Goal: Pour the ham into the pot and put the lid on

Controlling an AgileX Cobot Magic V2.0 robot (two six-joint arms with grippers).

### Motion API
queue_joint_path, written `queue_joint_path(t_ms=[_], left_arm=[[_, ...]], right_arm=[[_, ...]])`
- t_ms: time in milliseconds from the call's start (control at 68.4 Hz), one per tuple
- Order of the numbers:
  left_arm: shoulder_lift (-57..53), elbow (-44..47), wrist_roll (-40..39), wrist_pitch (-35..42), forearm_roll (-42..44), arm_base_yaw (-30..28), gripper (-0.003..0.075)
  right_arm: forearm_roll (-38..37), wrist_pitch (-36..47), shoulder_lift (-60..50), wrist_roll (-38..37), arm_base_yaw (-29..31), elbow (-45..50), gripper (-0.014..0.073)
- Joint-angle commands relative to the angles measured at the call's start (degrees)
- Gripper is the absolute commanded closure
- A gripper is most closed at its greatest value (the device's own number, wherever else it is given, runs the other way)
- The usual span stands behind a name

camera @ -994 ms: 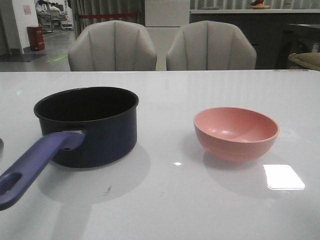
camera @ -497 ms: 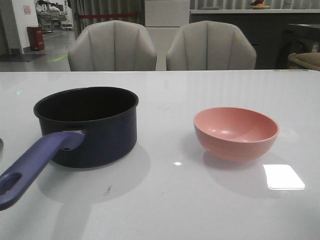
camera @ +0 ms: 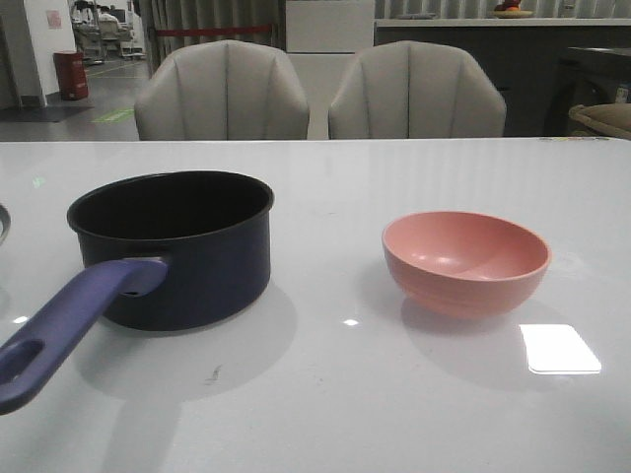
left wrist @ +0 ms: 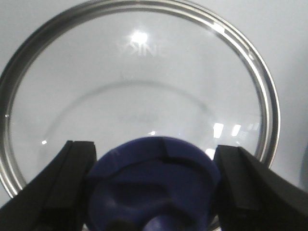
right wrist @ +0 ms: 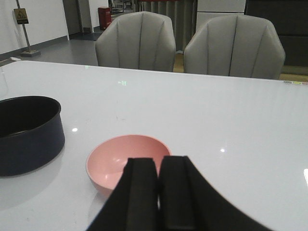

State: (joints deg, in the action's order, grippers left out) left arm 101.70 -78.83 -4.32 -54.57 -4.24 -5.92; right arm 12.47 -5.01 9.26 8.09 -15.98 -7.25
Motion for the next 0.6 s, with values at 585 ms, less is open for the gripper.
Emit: queue_joint_path(t_ms=[585], left_arm=[[-1.75,-16.37,2.06,-4.57,-8.24,24.38,0.0523]], right_arm=[[-0.08,4.36,0.38,0.19,-0.09,-1.59,0.0432]])
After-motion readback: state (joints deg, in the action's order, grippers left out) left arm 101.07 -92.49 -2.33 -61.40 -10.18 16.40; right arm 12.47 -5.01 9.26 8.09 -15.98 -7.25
